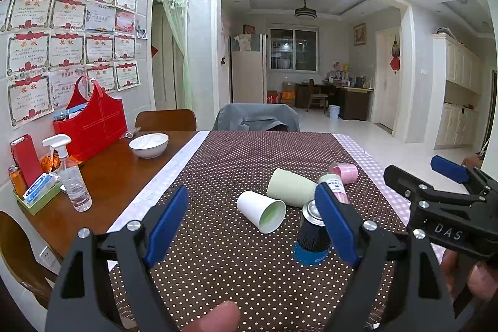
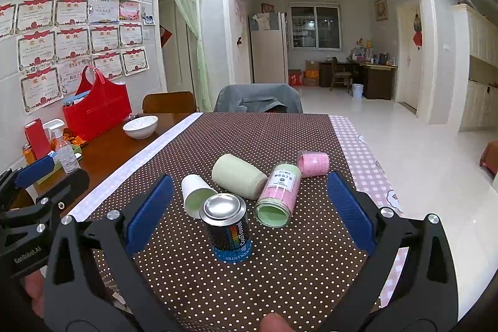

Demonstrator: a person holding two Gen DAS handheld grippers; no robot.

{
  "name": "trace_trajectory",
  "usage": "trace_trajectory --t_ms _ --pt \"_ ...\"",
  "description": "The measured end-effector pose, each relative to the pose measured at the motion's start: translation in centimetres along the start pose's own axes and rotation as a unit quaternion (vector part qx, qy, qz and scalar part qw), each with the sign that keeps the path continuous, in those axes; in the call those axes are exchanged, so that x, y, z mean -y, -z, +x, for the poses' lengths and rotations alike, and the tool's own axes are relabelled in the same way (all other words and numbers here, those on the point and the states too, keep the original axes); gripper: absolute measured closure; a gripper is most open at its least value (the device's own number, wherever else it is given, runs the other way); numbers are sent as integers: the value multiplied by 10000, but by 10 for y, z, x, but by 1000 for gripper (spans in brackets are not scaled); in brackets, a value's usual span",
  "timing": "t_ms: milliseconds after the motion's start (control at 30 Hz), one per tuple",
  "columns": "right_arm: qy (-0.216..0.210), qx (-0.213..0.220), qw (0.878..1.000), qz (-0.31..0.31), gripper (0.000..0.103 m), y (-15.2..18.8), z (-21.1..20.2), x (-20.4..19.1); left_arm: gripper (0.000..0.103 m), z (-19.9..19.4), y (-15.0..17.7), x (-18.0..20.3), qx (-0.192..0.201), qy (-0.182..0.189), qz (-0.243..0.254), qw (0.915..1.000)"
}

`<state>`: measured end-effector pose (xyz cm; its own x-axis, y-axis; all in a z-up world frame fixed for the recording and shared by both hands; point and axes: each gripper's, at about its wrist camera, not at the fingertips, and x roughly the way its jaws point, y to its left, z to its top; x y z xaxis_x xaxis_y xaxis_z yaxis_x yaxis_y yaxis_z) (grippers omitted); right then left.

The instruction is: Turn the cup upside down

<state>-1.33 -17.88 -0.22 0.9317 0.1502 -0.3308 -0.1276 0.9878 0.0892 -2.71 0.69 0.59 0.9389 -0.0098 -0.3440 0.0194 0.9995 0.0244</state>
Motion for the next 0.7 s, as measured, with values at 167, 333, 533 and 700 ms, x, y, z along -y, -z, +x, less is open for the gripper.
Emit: trace_trajectory --t_ms 167,333,533,700 --pt "1 11 10000 -5 6 1 2 0 21 0 -1 1 16 -9 -3 10000" --pt "24 41 10000 10 6 1 0 0 21 0 -2 2 4 -1 12 10000" --pt "42 56 10000 37 6 1 0 1 21 0 -1 3 -3 18 -5 10000" --pt "56 61 10000 37 6 0 -1 2 21 1 -1 5 -30 67 8 10000"
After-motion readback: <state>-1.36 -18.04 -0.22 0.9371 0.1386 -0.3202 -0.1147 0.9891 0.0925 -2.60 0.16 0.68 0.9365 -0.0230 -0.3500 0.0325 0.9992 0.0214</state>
